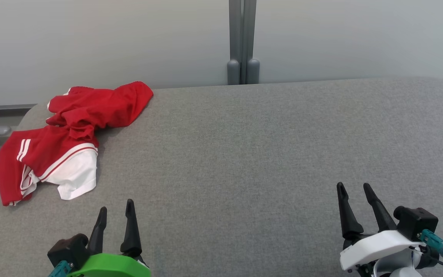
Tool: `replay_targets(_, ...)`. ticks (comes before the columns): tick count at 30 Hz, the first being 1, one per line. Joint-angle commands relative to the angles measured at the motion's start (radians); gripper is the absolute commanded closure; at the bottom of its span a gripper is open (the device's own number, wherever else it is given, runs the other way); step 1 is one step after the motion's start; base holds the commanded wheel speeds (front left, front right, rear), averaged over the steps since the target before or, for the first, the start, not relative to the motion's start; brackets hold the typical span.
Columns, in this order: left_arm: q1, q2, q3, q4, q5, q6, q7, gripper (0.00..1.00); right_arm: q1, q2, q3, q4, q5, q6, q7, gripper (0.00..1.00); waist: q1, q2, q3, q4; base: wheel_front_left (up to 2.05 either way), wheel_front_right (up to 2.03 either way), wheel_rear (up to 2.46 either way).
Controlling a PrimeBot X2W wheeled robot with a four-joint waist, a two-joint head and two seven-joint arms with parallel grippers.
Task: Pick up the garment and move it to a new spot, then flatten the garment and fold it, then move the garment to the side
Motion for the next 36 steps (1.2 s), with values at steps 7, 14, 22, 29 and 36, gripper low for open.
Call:
replay_targets(7, 0.011, 0.008, -0.008, 0.015, 0.058, 0.01, -0.024, 0.0, 0.005, -0.006, 0.005, 0.001, -0.079, 0.0, -0.024, 0.0, 0.0, 0.0, -0.004, 0.003, 0.0, 0.0, 0.0)
replay_targets(14, 0.017, 0.008, -0.012, 0.028, 0.098, 0.015, -0.038, 0.0, 0.005, -0.006, 0.008, 0.01, -0.115, 0.0, -0.039, 0.0, 0.0, 0.0, -0.007, 0.005, 0.0, 0.0, 0.0)
replay_targets(22, 0.02, 0.009, -0.017, 0.042, 0.139, 0.016, -0.054, 0.0, 0.007, -0.007, 0.006, 0.022, -0.161, 0.0, -0.056, 0.0, 0.0, 0.0, -0.009, 0.007, 0.0, 0.0, 0.0)
replay_targets(29, 0.026, 0.009, -0.018, 0.054, 0.169, 0.022, -0.067, 0.0, 0.01, -0.007, 0.009, 0.028, -0.209, 0.0, -0.067, 0.0, 0.0, 0.0, -0.013, 0.008, 0.0, 0.0, 0.0)
replay_targets(36, 0.029, 0.009, -0.025, 0.067, 0.19, 0.026, -0.082, 0.0, 0.015, -0.008, 0.011, 0.033, -0.258, 0.0, -0.081, 0.0, 0.0, 0.0, -0.016, 0.01, 0.0, 0.0, 0.0)
